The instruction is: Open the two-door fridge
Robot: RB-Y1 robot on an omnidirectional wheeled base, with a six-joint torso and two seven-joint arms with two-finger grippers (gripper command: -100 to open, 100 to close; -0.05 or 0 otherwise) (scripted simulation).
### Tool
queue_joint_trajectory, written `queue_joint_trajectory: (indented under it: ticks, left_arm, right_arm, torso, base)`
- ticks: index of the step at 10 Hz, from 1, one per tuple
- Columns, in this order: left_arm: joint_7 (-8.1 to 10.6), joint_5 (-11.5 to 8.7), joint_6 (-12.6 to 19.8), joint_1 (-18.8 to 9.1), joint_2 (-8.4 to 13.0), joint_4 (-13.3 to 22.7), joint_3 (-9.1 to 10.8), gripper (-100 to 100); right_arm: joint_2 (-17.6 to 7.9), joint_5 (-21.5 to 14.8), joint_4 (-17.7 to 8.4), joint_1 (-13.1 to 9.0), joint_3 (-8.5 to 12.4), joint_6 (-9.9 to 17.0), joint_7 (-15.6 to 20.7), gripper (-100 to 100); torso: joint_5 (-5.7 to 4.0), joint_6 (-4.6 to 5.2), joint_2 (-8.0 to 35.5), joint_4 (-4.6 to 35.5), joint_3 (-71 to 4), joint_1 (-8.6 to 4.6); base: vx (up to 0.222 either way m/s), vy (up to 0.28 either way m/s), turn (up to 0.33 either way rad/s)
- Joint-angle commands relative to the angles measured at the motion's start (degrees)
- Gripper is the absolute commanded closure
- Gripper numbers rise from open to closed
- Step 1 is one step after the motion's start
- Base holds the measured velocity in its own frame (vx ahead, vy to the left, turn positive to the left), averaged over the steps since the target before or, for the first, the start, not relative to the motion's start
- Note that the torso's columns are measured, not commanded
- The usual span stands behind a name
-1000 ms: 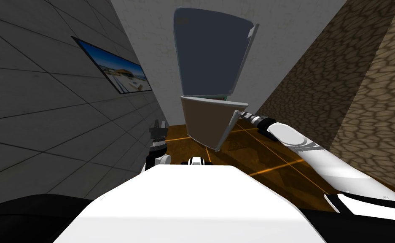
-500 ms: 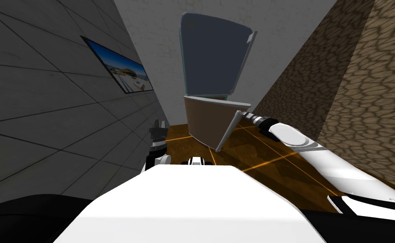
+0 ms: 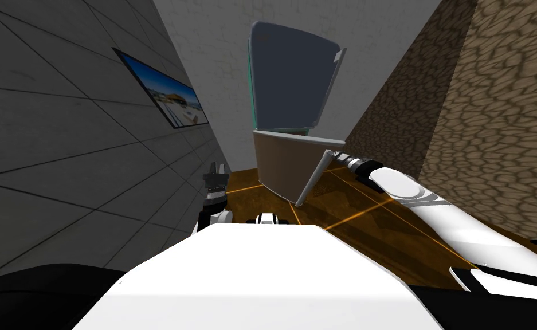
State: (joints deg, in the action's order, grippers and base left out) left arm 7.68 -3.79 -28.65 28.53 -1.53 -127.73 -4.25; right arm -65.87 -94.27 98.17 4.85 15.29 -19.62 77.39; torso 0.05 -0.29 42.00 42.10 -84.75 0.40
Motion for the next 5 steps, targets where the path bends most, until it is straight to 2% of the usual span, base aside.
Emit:
queue_joint_trajectory:
  ticks: [1, 5]
  left_arm:
    - [0.0, 0.0, 0.0, 0.0, 0.0, 0.0, 0.0, 0]
    - [0.0, 0.0, 0.0, 0.0, 0.0, 0.0, 0.01, 0]
  right_arm:
    - [-0.2, -0.2, -0.9, 0.6, 0.6, 0.2, -0.5, 100]
    - [-0.5, -0.6, -2.4, 1.3, 1.5, 0.6, -0.9, 100]
  torso:
    - [0.04, -0.18, -0.1, 0.0, -0.1, -0.07]
    - [0.05, -0.3, -0.2, 0.0, -0.1, -0.08]
  base:
    - [-0.085, 0.257, -0.106]
    - [-0.05, 0.237, -0.097]
